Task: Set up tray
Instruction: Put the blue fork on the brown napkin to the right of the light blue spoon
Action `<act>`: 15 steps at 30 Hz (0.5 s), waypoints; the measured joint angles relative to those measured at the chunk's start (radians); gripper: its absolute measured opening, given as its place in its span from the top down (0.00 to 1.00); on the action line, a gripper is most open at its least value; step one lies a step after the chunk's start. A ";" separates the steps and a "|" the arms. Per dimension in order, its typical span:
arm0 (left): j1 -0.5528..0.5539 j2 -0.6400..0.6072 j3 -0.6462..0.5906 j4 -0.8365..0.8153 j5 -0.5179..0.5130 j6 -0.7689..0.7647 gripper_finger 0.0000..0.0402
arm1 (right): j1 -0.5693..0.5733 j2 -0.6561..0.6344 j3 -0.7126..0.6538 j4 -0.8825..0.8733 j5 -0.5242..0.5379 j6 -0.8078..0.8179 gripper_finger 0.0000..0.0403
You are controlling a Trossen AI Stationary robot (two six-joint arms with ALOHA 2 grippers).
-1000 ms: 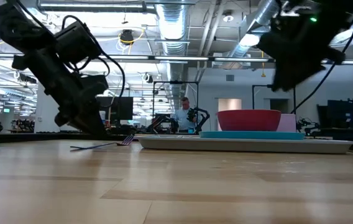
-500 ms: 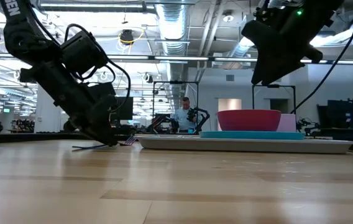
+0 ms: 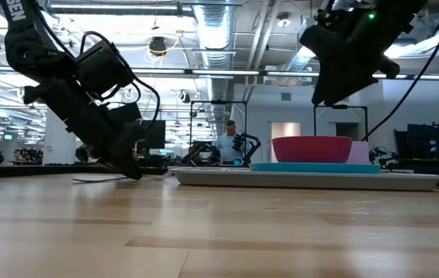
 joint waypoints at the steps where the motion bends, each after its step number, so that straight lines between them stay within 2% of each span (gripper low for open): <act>1: -0.004 0.000 -0.001 0.020 -0.001 -0.020 0.99 | 0.000 0.000 0.000 0.002 0.000 0.000 0.63; 4: -0.020 -0.013 0.025 0.069 -0.026 -0.060 0.99 | 0.001 0.000 0.000 0.007 -0.001 0.000 0.64; 9: -0.032 -0.032 0.114 0.060 -0.148 -0.080 0.99 | 0.001 0.000 0.000 0.009 -0.002 0.000 0.64; 15: -0.002 -0.029 0.274 0.058 -0.097 -0.142 1.00 | 0.001 0.000 0.000 0.028 -0.002 0.000 0.64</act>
